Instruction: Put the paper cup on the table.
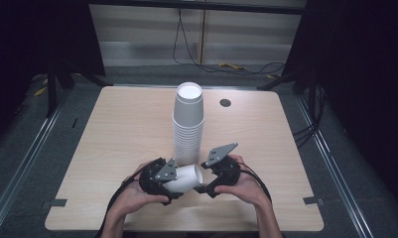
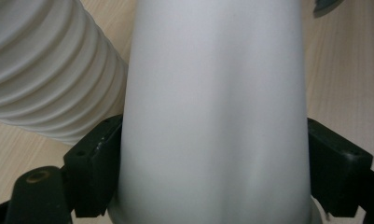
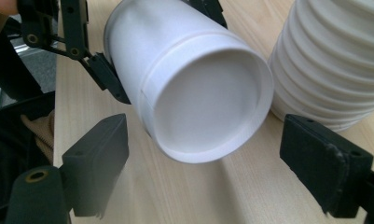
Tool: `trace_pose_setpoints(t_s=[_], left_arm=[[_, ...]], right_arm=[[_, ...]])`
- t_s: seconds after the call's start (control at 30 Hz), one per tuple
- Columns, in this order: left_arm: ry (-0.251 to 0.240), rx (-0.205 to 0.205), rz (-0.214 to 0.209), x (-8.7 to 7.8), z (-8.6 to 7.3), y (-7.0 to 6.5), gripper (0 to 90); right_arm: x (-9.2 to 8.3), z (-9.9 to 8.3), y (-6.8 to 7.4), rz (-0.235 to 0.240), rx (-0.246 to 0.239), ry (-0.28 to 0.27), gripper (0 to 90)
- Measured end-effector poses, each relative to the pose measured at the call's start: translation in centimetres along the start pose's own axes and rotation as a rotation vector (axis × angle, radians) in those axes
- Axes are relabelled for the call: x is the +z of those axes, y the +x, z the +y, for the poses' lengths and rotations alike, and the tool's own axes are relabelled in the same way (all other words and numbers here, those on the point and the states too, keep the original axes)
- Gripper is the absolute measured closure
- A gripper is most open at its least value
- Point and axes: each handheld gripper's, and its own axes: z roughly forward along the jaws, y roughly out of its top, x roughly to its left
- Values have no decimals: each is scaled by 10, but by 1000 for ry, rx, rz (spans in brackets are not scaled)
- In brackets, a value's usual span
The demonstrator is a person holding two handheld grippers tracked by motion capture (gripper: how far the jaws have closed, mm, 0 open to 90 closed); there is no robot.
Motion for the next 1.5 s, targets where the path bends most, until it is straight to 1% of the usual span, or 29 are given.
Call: trace_pose_setpoints(t_s=[0.03,0.07,0.13,0.17,0.27,0.33,0.37,0.43,0.47,0.5,0.53,0.6,0.7,0.73,0.77,0.8,0.93,0.97,1.0,1.03,1.07,1.1,1.17,1.27,1.33,1.37,1.4,1.47,1.5], left_arm=[[2,5,9,0,1,0,165],[10,18,6,0,2,0,165],[15,12,-1,0,3,0,165],[23,29,1,-1,4,0,165],[35,40,1,-1,5,1,165],[30,50,-14,-1,5,0,166],[44,49,-20,-1,6,-1,166],[39,52,-22,0,6,-2,166],[32,54,-28,1,7,-2,166],[42,65,-34,1,8,-2,166],[34,67,-31,2,8,-3,166],[40,77,-33,3,10,-3,166],[49,81,-33,4,13,-4,166],[57,87,-41,3,14,-4,166],[48,73,-45,4,14,-5,166],[60,90,-44,5,15,-5,166],[64,87,-42,7,16,-7,167],[81,103,-40,6,17,-6,167],[76,115,-29,7,17,-7,168],[48,83,-30,8,17,-10,169],[51,85,-37,8,17,-10,169],[79,119,-30,7,18,-8,169],[79,118,-34,7,18,-8,170],[81,123,-36,8,18,-8,169],[95,145,-32,7,19,-7,169],[78,123,-32,7,18,-8,169],[85,125,-30,7,18,-8,169],[86,138,-32,6,18,-7,170],[98,157,-36,3,18,-5,170]], right_arm=[[0,1,0,5,-1,6,157],[2,2,0,7,-13,28,157],[4,4,1,9,-25,60,158],[5,5,2,14,-24,78,158],[7,7,2,19,-30,91,157],[8,8,0,27,-26,74,150],[8,8,-1,31,-30,73,151],[8,10,-2,42,-41,59,151],[7,11,-2,56,-39,48,151],[8,11,-3,76,-52,35,152],[9,11,-3,90,-50,37,155],[10,13,-2,92,-48,54,156],[12,15,-2,101,-57,68,179],[13,17,-2,115,-68,75,193],[14,19,-2,119,-70,88,200],[15,19,-2,123,-80,89,197],[17,20,-3,130,-76,107,202],[18,20,-3,131,-76,115,201],[19,19,-3,134,-83,116,199],[20,19,-3,133,-88,112,194],[20,19,-3,135,-78,123,186],[21,19,-3,139,-82,123,190],[22,19,-2,133,-81,125,189],[23,19,-3,146,-90,125,192],[25,19,-3,151,-93,130,193],[25,19,-3,151,-88,130,192],[25,19,-2,150,-95,130,195],[24,20,-1,140,-97,122,205],[24,20,0,141,-102,119,210]])
